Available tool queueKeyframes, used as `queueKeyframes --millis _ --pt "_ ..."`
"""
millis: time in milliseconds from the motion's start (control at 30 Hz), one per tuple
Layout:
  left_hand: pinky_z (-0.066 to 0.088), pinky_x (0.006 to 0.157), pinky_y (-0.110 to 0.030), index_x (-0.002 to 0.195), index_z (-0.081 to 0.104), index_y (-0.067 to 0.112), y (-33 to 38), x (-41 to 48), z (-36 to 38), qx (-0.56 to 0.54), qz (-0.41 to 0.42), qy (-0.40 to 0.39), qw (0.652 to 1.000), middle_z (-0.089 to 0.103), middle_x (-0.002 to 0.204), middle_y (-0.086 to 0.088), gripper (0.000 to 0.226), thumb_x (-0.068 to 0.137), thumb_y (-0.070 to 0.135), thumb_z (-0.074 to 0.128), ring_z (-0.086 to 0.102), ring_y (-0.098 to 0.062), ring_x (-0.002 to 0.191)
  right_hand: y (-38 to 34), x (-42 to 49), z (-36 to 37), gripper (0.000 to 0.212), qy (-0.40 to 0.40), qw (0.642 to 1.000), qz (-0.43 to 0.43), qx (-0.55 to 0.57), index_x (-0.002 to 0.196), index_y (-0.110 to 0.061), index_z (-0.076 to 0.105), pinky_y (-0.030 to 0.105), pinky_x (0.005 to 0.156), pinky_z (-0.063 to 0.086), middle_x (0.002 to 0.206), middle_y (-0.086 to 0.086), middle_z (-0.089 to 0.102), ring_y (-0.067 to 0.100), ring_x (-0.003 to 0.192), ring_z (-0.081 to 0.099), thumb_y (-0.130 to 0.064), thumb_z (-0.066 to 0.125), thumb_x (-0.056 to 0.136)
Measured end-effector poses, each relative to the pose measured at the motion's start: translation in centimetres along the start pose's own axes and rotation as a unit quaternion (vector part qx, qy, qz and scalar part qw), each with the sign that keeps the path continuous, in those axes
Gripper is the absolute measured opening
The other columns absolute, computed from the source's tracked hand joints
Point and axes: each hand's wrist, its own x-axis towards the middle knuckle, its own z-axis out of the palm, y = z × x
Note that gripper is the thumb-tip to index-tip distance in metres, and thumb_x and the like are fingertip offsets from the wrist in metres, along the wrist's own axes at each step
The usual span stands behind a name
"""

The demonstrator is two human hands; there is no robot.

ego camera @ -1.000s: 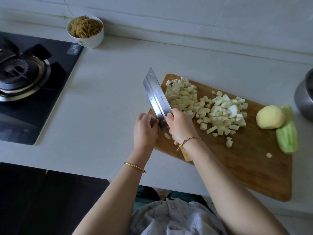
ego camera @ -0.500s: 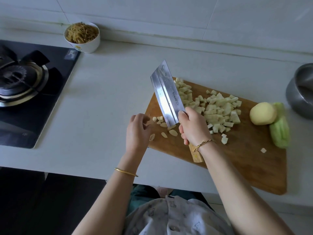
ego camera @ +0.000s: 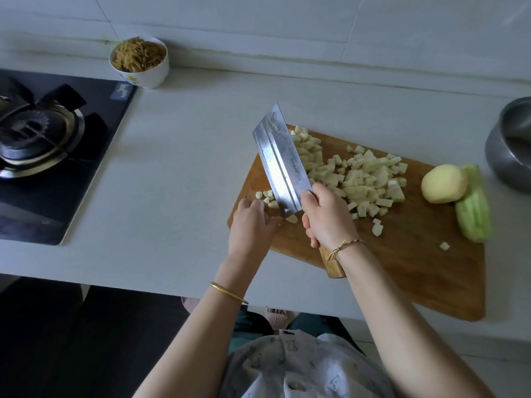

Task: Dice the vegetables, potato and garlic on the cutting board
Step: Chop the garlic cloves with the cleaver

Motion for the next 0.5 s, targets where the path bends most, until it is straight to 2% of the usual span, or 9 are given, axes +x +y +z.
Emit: queueKeyframes --millis 67,200,333,500 --pt "0.033 0.067 -0.027 0.08 0.042 0.012 0.4 -0.3 0.4 0.027 -0.008 0.015 0.999 0.045 0.096 -0.002 0.026 0.085 0.023 0.065 0.042 -0.018 0.084 0.1 -0.1 -0.1 0.028 0.002 1.0 -0.003 -0.001 0.07 -0.011 0.035 0.019 0.032 0.033 0.057 0.01 0.046 0.011 0.032 0.034 -0.016 0.038 0.097" --pt "0.033 0.067 -0.027 0.081 0.041 0.012 0.4 -0.1 0.4 0.041 0.004 0.029 0.999 0.043 0.095 -0.001 0.018 0.085 0.011 0.059 0.043 -0.019 0.088 0.1 -0.1 0.0 0.029 0.001 1.0 -0.012 -0.009 0.069 -0.011 0.036 0.019 0.032 0.032 0.057 0.009 0.046 0.007 0.029 0.034 -0.016 0.038 0.098" --pt "0.034 0.07 -0.027 0.088 0.053 0.009 -0.9 0.7 -0.4 0.049 0.039 0.013 0.998 0.052 0.101 -0.004 0.005 0.086 0.009 0.058 0.045 -0.022 0.098 0.1 -0.2 0.3 0.028 -0.006 1.0 -0.015 -0.016 0.07 -0.009 0.035 0.017 0.031 0.03 0.057 0.01 0.045 0.007 0.028 0.033 -0.016 0.038 0.098" --pt "0.033 0.075 -0.023 0.103 0.056 0.01 -2.0 0.9 -0.9 -0.002 0.044 0.009 0.999 0.053 0.106 -0.002 0.021 0.083 0.012 0.064 0.045 -0.02 0.1 0.2 -0.4 1.1 0.027 -0.02 0.999 -0.016 -0.022 0.072 -0.008 0.036 0.018 0.032 0.031 0.058 0.01 0.045 0.014 0.032 0.034 -0.017 0.038 0.098"
